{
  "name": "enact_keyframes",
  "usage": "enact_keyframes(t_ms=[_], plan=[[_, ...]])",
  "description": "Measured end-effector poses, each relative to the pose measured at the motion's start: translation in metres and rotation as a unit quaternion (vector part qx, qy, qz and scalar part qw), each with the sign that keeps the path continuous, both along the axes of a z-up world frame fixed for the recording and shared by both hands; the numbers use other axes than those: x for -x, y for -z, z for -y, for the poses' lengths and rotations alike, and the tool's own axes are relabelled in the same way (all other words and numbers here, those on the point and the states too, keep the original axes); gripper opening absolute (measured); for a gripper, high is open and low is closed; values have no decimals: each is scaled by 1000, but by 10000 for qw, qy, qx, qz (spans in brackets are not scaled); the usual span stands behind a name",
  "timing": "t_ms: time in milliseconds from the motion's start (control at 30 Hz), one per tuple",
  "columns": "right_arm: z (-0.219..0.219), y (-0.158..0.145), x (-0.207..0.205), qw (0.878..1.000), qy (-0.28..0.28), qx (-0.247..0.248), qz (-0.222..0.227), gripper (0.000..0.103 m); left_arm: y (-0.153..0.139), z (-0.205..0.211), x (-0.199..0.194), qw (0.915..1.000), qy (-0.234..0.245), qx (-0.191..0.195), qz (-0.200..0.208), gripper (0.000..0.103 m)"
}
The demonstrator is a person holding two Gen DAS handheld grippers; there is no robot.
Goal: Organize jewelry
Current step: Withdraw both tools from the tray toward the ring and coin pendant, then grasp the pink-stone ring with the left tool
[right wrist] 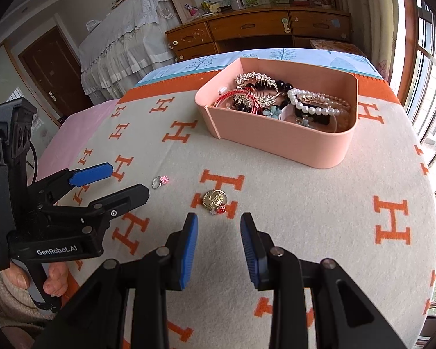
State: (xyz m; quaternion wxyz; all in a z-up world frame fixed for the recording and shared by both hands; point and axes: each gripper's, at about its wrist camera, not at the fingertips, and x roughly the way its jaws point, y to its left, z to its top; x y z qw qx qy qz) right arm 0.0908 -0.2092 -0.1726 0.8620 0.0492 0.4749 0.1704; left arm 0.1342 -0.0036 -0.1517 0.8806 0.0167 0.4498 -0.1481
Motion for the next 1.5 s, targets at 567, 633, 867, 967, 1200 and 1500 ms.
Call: enact_keyframes(t_ms=[567, 633, 867, 967, 1200, 1500], plan=[[5, 6, 6, 10000, -37, -65, 9, 31, 20, 15, -23, 9910, 1224, -549, 10, 49], [4, 6, 5, 10000, -52, -63, 4, 31, 20, 12, -27, 9904, 1306, -454, -12, 48], [2, 9, 5, 10000, -67, -50, -24, 31, 19, 16, -28, 9867, 1577, -400, 67, 25], [1, 10, 3, 10000, -70, -25, -48, 31, 19, 20, -25, 9865, 1583, -402, 94, 14], [-9, 10, -5, 9998, -117, 138, -13, 31, 18, 15, -24, 9929, 1177, -57, -175, 8], [-17, 11, -19, 9995, -129, 247, 132, 30, 21, 6, -19, 9937, 971, 404, -396, 8]])
